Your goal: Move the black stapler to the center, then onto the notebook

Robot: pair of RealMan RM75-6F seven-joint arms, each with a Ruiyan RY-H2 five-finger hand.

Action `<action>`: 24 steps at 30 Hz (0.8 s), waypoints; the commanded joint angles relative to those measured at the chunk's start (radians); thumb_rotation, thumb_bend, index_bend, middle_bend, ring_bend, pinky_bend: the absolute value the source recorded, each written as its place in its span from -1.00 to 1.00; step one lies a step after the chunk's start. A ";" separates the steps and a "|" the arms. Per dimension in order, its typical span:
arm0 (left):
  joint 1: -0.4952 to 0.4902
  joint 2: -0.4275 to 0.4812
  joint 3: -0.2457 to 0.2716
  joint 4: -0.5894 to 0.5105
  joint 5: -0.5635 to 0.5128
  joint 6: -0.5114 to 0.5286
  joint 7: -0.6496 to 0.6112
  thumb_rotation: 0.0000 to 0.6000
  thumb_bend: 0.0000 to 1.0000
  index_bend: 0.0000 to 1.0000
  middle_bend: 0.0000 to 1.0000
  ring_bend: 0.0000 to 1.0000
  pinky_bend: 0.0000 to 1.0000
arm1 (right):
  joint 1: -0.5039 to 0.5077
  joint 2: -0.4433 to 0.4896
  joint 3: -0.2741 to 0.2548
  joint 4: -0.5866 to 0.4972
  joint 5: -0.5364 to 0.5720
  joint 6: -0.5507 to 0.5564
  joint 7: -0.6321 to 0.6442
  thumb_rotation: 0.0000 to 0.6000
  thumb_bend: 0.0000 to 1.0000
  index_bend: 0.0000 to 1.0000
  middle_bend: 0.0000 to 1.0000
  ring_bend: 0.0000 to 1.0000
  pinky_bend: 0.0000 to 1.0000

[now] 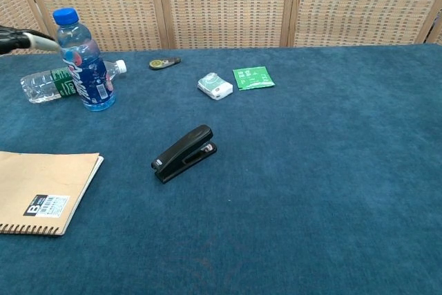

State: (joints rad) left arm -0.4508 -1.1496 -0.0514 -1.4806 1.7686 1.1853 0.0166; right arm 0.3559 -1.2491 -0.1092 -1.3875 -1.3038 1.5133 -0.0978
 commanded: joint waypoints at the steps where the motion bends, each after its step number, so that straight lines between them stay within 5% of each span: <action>1: -0.186 -0.129 0.043 0.325 0.278 0.070 -0.123 1.00 -0.82 -1.00 -1.00 -1.00 -1.00 | -0.028 0.013 0.024 -0.003 0.002 0.016 0.010 1.00 -1.00 -0.86 -1.00 -1.00 -0.95; 6: -0.392 -0.336 0.089 0.745 0.521 0.238 -0.168 1.00 -0.78 -1.00 -1.00 -1.00 -1.00 | -0.054 0.030 0.063 -0.015 0.007 0.021 0.018 1.00 -1.00 -0.86 -1.00 -1.00 -0.97; 11: -0.493 -0.496 0.136 1.060 0.578 0.340 -0.205 1.00 -0.69 -1.00 -1.00 -1.00 -1.00 | -0.065 0.038 0.086 -0.024 0.003 0.010 0.012 1.00 -1.00 -0.86 -1.00 -1.00 -0.99; 16: -0.571 -0.598 0.194 1.230 0.598 0.357 -0.180 1.00 -0.53 -1.00 -1.00 -1.00 -1.00 | -0.079 0.050 0.107 -0.040 0.007 0.002 -0.003 1.00 -1.00 -0.86 -1.00 -1.00 -0.99; 24: -0.675 -0.714 0.287 1.334 0.586 0.252 -0.200 1.00 -0.50 -1.00 -1.00 -1.00 -1.00 | -0.099 0.061 0.136 -0.056 0.008 -0.018 -0.005 1.00 -1.00 -0.86 -1.00 -1.00 -0.99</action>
State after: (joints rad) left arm -1.1087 -1.8456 0.2180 -0.1617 2.3533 1.4549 -0.1765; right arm 0.2585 -1.1883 0.0252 -1.4430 -1.2958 1.4975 -0.1026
